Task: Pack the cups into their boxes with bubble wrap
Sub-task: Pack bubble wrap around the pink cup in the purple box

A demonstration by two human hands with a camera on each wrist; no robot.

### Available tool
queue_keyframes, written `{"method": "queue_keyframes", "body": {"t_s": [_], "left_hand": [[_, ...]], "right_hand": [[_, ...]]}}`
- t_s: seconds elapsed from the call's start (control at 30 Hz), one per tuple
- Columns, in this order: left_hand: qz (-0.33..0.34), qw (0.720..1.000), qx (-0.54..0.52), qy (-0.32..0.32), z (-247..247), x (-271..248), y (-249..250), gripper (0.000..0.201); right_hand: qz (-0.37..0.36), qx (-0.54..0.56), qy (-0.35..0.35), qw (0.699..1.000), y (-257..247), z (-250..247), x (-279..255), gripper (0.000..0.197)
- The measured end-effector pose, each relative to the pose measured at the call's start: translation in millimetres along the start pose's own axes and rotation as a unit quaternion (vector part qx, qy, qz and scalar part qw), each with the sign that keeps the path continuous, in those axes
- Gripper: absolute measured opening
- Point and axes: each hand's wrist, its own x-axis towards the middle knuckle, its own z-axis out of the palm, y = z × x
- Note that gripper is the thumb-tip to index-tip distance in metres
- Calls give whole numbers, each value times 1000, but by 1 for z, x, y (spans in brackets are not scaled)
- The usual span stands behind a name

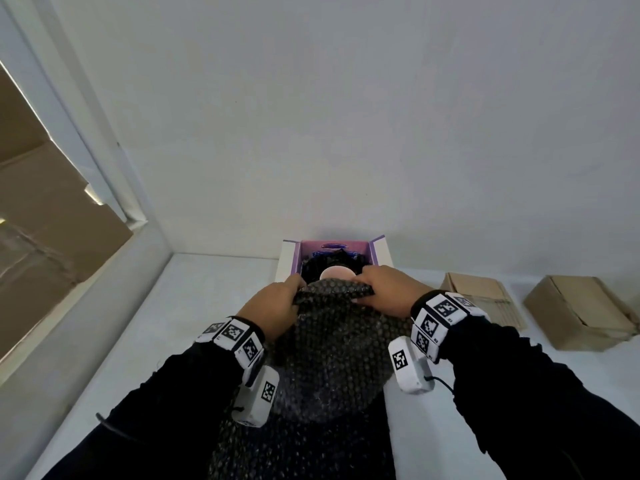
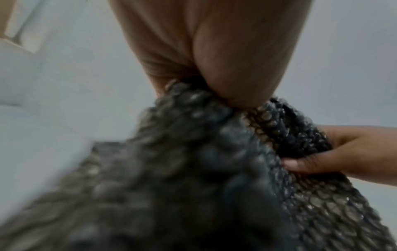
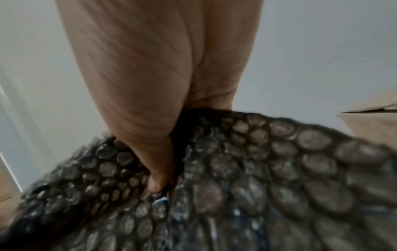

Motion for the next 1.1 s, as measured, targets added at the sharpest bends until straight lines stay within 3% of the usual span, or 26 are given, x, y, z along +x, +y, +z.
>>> {"method": "queue_keyframes", "body": {"t_s": [0.07, 0.13, 0.17, 0.23, 0.3, 0.43, 0.5, 0.53, 0.57, 0.63, 0.7, 0.77, 0.83, 0.97, 1.1], "left_hand": [[11, 1000, 16, 8, -5, 1, 3, 40], [2, 994, 111, -23, -11, 2, 7, 67], [-2, 987, 161, -26, -12, 4, 8, 66], [7, 982, 187, 1, -13, 8, 9, 43], [16, 988, 150, 18, -14, 12, 4, 30], [8, 994, 100, -31, -21, 16, 1, 24], [17, 996, 89, -13, -25, 18, 3, 17], [27, 996, 84, 1, -27, 19, 4, 15], [36, 996, 76, 14, -29, 19, 6, 17], [36, 997, 61, 12, -34, 21, 6, 43], [10, 993, 118, -14, -37, 24, 6, 57], [-3, 984, 177, -15, -37, 28, 7, 32], [0, 986, 165, 22, -37, 31, 4, 15], [11, 989, 142, 43, -34, 40, -2, 34], [23, 984, 145, 99, -31, 50, -3, 34]], "right_hand": [[-5, 29, 5, 1000, -3, -6, -2, 28], [-8, 31, 10, 999, -3, -11, -2, 24], [7, 8, 9, 1000, -4, -14, -2, 23], [23, -8, 15, 1000, -6, -17, 1, 21], [5, 54, 25, 998, -9, -19, 1, 21], [-3, 197, -4, 980, -12, -25, -6, 29], [-8, 105, -23, 994, -8, -26, -4, 36], [-12, 39, -11, 999, -6, -26, -1, 31], [-14, -5, 14, 1000, -4, -26, 2, 21], [-10, 12, 52, 999, 0, -28, 6, 10], [-15, 64, 52, 996, 0, -31, 8, 23], [-30, 100, 35, 994, 0, -35, 11, 35], [-35, 125, 17, 991, -2, -36, 16, 37], [-22, 215, 36, 976, 0, -35, 31, 43], [0, 282, 52, 958, 4, -39, 45, 13]]}}
